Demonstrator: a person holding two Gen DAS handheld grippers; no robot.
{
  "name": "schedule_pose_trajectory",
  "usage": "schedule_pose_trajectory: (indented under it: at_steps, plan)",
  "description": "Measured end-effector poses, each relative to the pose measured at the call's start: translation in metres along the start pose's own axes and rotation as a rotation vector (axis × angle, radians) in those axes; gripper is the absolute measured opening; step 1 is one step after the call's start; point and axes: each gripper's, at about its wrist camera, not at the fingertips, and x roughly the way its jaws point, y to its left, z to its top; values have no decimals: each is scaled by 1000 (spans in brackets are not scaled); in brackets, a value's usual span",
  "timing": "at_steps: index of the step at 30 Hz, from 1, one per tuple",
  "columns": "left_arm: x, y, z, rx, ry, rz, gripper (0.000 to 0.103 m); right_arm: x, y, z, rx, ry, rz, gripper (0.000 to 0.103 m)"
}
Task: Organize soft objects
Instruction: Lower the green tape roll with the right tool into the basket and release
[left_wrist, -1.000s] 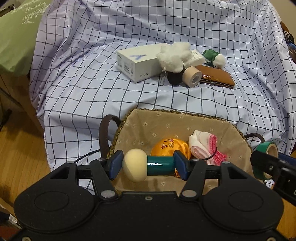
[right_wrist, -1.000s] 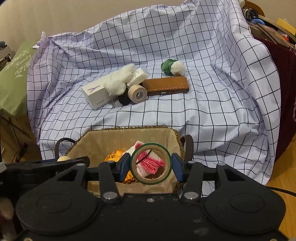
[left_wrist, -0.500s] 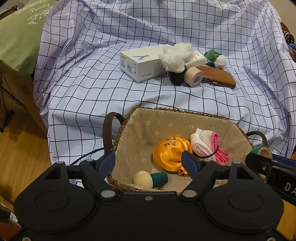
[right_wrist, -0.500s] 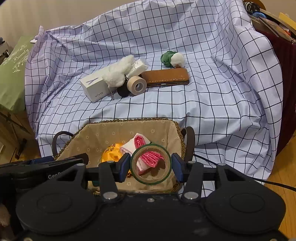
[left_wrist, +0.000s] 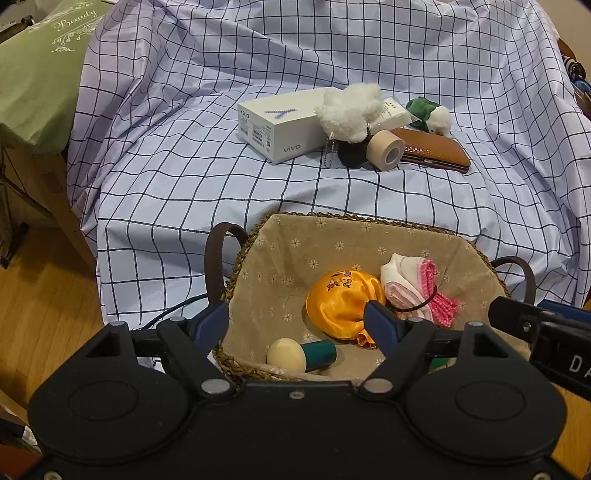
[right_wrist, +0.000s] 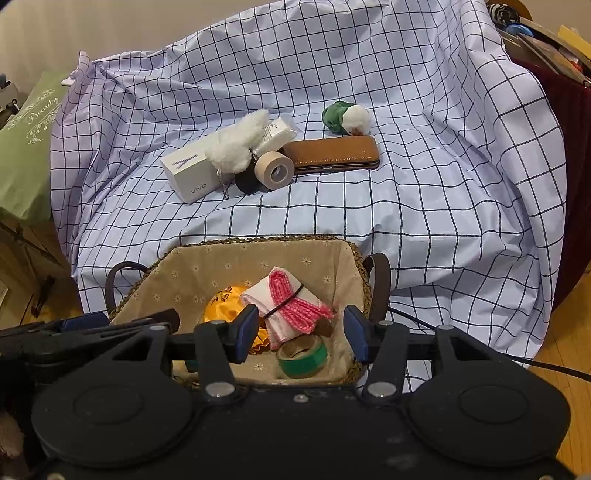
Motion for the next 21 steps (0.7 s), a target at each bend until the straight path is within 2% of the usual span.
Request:
schedule_pose_trajectory:
  at_steps: [12,16,21]
  plan:
    - [1,-1,-1,2,1,2,77,2,-1,0,13,7,-11,53]
    - [0,-1,-2,4,1,-5,84,2,-1,0,16,8,-12,54]
    - [0,0,-2,11,1,-4,84,3,-1,0,22,10,-14,55]
